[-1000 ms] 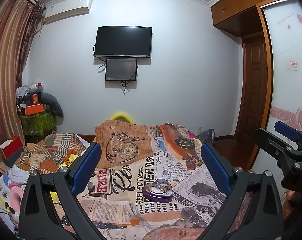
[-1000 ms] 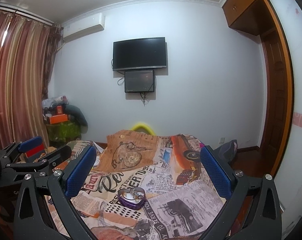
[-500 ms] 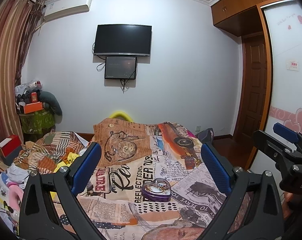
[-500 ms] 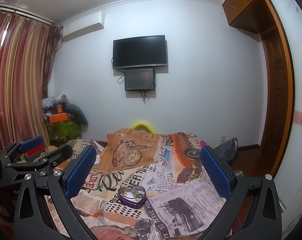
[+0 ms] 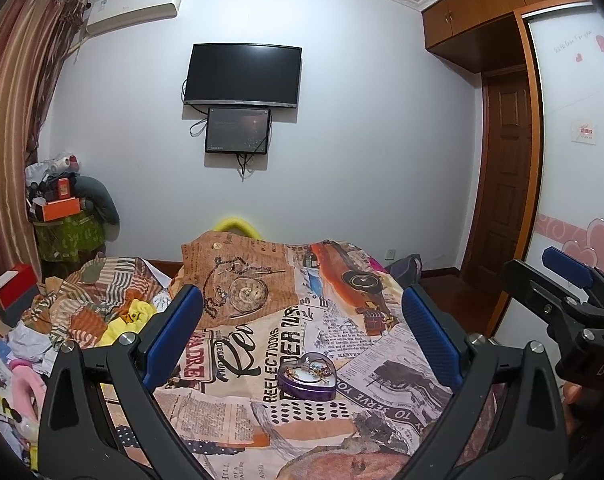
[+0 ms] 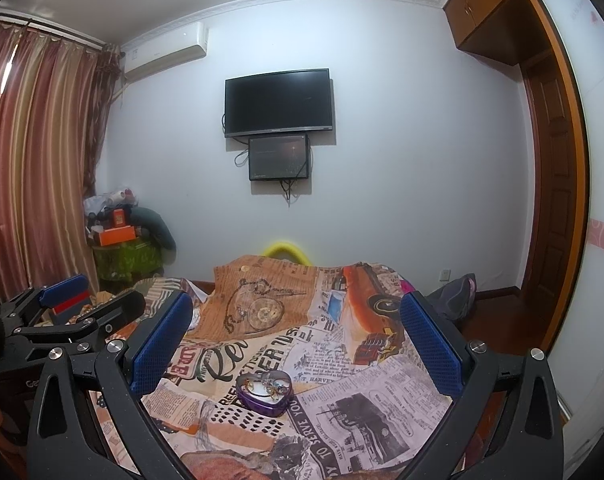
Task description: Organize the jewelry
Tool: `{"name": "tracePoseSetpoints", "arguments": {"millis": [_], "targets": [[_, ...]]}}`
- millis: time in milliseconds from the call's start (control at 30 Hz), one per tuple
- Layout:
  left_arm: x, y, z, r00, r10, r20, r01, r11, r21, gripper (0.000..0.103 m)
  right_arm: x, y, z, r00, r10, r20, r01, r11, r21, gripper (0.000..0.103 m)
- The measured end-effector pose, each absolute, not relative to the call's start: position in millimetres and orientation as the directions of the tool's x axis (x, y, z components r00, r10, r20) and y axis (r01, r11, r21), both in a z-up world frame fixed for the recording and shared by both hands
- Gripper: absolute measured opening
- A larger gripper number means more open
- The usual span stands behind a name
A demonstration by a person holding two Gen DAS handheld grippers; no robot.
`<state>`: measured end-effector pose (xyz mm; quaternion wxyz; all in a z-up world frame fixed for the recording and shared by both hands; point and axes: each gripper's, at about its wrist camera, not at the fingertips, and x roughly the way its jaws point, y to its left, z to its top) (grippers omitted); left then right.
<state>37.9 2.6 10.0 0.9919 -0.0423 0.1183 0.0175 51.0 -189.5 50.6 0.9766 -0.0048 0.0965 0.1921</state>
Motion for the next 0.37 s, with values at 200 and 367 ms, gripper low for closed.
{"name": "tracePoseSetpoints", "arguments": {"millis": [200, 367], "targets": [[38.8, 3.1, 9.2, 0.971, 0.02, -0.24, -0.04, 0.996, -0.078, 0.1, 52.9, -188.9, 49.4, 0.908, 0.371, -0.194, -0.371, 0.928, 0.034, 0.103], [40.8, 3.0, 6.4, 0.969, 0.02, -0.245, -0.039, 0.996, -0.075, 0.1, 55.5, -187.5, 48.3, 0.908, 0.369, -0.201, -0.369, 0.929, 0.038, 0.103]]}}
